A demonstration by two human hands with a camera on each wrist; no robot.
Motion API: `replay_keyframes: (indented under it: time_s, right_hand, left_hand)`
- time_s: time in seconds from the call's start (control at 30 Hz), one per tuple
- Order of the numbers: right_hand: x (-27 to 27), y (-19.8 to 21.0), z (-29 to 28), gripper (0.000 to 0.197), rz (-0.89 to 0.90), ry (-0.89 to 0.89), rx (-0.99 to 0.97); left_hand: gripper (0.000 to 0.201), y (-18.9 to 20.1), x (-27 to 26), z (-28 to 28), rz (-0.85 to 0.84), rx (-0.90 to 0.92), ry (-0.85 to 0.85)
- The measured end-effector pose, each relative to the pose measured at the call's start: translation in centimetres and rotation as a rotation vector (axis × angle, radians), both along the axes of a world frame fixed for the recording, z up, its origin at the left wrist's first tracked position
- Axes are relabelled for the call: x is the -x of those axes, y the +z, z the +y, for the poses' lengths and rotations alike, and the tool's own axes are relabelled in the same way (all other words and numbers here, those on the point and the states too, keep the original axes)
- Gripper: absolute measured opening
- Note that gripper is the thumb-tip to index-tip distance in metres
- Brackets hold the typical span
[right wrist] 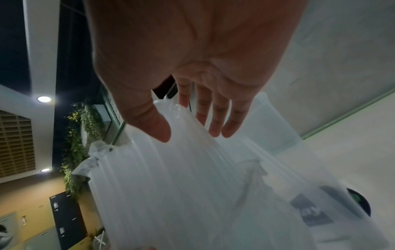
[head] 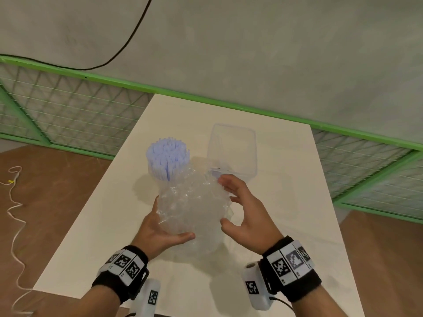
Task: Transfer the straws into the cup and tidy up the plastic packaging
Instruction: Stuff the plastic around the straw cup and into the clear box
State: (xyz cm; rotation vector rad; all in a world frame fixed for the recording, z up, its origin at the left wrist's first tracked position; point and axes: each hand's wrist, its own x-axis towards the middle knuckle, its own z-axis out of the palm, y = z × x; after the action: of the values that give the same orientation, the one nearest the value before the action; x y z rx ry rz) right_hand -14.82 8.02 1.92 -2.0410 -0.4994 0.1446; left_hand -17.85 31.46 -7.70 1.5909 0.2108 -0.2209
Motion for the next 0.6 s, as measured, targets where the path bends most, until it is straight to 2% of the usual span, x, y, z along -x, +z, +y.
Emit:
replay_keyframes:
  time_s: [0.27,0.33,0.47,0.6]
  right_hand:
    - [-0.3,-0.6,1.2,0.056,-0.233,-0.061,0.065]
    - [-0.2,-0.7,1.4,0.05,-0.264,-0.062,0.067]
    - [-0.3,-0.9,1.7,0.038,-0.28,-0.095,0.076]
    - [-0.7,-0.9,1.7,0.037,-0.227,-0.127,0.065]
  left_hand:
    - [0.098,-0.1,0.0,0.9,0.065,0.013,-0.005]
    - [0.092,0.0,-0.1,1.0,0.071,0.013,-0.019]
    - [0.083,0.1,-0.2,1.1,0.088,0.0,-0.037]
    - [0.083,0.3,-0.3,1.1,0.095,-0.003,-0.045]
